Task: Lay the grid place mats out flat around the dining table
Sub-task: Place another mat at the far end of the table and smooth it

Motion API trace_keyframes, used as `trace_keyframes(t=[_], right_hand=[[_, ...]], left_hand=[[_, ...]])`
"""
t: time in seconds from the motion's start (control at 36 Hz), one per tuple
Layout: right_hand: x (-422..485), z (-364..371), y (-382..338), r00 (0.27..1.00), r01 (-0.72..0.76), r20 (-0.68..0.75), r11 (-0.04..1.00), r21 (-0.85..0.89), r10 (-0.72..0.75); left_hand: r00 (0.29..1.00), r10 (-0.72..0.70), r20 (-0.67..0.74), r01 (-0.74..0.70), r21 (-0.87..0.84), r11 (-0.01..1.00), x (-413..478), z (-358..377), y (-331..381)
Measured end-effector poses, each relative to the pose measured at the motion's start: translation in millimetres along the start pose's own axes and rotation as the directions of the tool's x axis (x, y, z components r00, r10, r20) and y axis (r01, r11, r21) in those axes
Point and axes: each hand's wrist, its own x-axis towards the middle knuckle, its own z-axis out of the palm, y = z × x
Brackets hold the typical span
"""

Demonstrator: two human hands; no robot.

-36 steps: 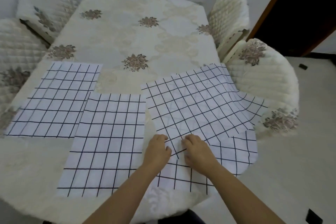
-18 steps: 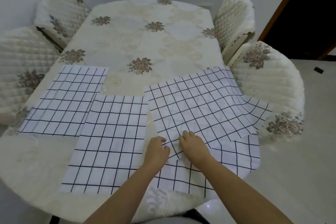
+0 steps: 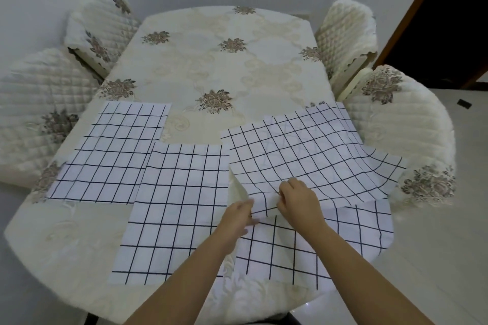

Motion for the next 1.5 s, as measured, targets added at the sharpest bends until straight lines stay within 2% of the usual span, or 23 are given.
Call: trace_keyframes(t=[0.06, 0.14, 0.25, 0.39, 0.5, 0.67, 0.83, 0.92, 1.03, 1.08, 1.17, 1.28, 1.39, 1.5], right_hand=[[0, -5, -7, 1.0, 0.006, -0.025, 0.999, 0.034, -0.005], [-3, -10, -21, 0.999, 0.007, -0.051, 0.992, 0.126, -0.001], [-8, -15, -39, 1.0, 0.002, -0.015, 0.97, 0.243, 0.001], [-13, -20, -60, 0.977, -0.02, 0.207, 0.954, 0.301, -0.045], [-16, -21, -73, 0.948, -0.085, 0.316, 0.928, 0.363, -0.037], [-21, -9, -70, 0.899, -0.201, 0.436, 0.921, 0.334, 0.038], [-29, 6, -58, 0.865, -0.322, 0.475, 0.907, 0.273, 0.165], [-30, 10, -47, 0.844, -0.407, 0.469, 0.881, 0.243, 0.261], [-28, 12, -26, 0.808, -0.53, 0.418, 0.822, 0.208, 0.415], [-27, 11, -14, 0.775, -0.598, 0.388, 0.776, 0.197, 0.499], [-28, 4, 5, 0.702, -0.7, 0.356, 0.691, 0.181, 0.617], [-32, -9, 26, 0.606, -0.783, 0.332, 0.616, 0.086, 0.723], [-35, -14, 39, 0.483, -0.856, 0.35, 0.517, -0.002, 0.802], [-34, -15, 44, 0.411, -0.897, 0.383, 0.442, 0.009, 0.827]], left_hand=[[0.998, -0.043, 0.037, 0.049, -0.171, 0.984, 0, -4, 5], [0.999, -0.046, 0.029, 0.052, -0.263, 0.964, 0, -13, 12], [0.999, 0.01, -0.051, -0.016, -0.129, 0.991, -2, -26, 19], [0.992, 0.111, -0.068, -0.112, -0.016, 0.994, -4, -51, 14], [0.985, 0.149, -0.085, -0.142, 0.083, 0.986, -4, -77, 7], [0.964, 0.199, -0.176, -0.156, 0.229, 0.961, -5, -126, -1], [0.927, 0.271, -0.258, -0.103, 0.522, 0.847, -1, -171, -18], [0.901, 0.295, -0.319, -0.1, 0.508, 0.856, -1, -187, -25], [0.881, 0.25, -0.401, -0.095, 0.367, 0.925, 1, -201, -40], [0.896, 0.174, -0.408, -0.072, 0.252, 0.965, 0, -202, -45], [0.936, 0.1, -0.337, -0.042, 0.174, 0.984, -5, -198, -49], [0.955, 0.095, -0.279, -0.024, 0.249, 0.968, -4, -194, -57], [0.939, 0.115, -0.324, 0.008, 0.356, 0.934, 2, -190, -64], [0.907, 0.161, -0.389, 0.013, 0.408, 0.913, -1, -186, -65]])
